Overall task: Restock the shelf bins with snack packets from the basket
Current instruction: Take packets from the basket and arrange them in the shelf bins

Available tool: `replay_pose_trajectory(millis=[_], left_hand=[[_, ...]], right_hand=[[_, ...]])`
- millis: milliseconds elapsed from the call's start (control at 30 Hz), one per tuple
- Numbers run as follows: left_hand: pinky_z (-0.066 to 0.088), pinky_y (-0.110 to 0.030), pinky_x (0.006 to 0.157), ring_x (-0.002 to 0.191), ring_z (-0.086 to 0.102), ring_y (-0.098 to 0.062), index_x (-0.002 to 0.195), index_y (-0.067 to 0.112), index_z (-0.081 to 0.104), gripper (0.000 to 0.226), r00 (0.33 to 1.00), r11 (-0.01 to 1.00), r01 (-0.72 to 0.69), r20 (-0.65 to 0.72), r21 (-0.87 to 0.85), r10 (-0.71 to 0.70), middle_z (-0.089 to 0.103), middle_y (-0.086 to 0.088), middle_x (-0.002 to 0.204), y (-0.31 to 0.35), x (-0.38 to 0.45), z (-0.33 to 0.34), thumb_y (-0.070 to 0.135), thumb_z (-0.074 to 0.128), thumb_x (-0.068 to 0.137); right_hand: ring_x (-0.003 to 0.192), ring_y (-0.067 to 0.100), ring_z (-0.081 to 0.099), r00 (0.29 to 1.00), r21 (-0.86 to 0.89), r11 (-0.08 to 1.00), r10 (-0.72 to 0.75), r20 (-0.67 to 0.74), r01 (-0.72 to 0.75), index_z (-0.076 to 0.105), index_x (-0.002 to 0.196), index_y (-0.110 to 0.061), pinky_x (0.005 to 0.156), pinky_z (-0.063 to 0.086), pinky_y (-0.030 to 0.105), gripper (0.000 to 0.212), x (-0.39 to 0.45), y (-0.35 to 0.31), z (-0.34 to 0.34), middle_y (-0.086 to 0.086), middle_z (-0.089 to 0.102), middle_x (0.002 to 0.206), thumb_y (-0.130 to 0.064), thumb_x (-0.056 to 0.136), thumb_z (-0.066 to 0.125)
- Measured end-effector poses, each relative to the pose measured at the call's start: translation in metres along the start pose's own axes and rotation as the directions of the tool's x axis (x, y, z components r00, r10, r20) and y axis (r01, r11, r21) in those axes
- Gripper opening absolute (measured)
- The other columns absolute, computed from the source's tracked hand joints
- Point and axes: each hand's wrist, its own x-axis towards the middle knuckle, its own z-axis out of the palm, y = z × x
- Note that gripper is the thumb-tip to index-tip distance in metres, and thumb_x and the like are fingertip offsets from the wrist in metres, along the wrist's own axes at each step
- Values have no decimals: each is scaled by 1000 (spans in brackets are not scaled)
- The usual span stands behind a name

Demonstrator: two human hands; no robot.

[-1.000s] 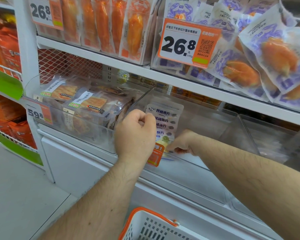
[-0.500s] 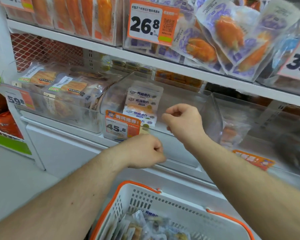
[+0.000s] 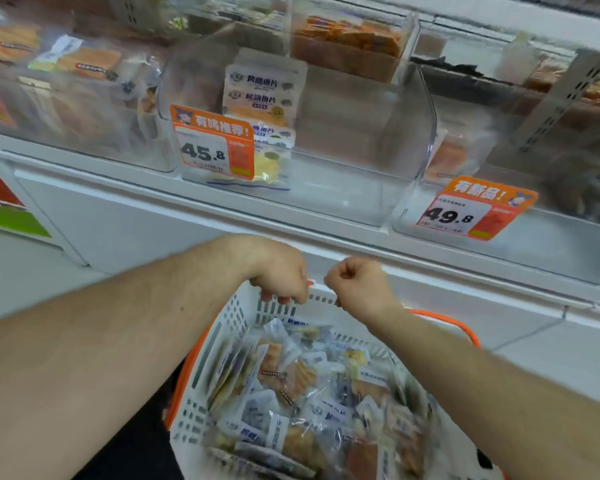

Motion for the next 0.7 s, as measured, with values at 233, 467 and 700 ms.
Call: replay_pose_trajectory(millis=[233,467,700], left_hand=[[33,-27,55,60,40,-22,90,8,62,26,999,995,4,52,100,-9,56,-6,74,4,17,10,31,52,95],[31,-24,46,46,34,-15,115,4,67,37,998,989,10,59,148,-19,52,-2,67,4,22,12,33,49,99],[33,-25,50,50,37,-14,112,12,68,29,999,994,4,33,107,-8,50,1,65,2,27,8,30,51,97]], right_hand=[[80,23,67,903,-476,857,349,252,-198,69,90,-3,75,56,34,17,8,102,57,12,70,87,-20,87,66],[63,16,51,823,-620,765,459,333,-176,57,73,-14,60,45,23,43,4,128,88,3,53,71,-54,88,60],[106,24,62,800,-693,720,429,420,-22,68,109,1,96,52,35,29,16,103,65,11,66,115,-22,94,57]])
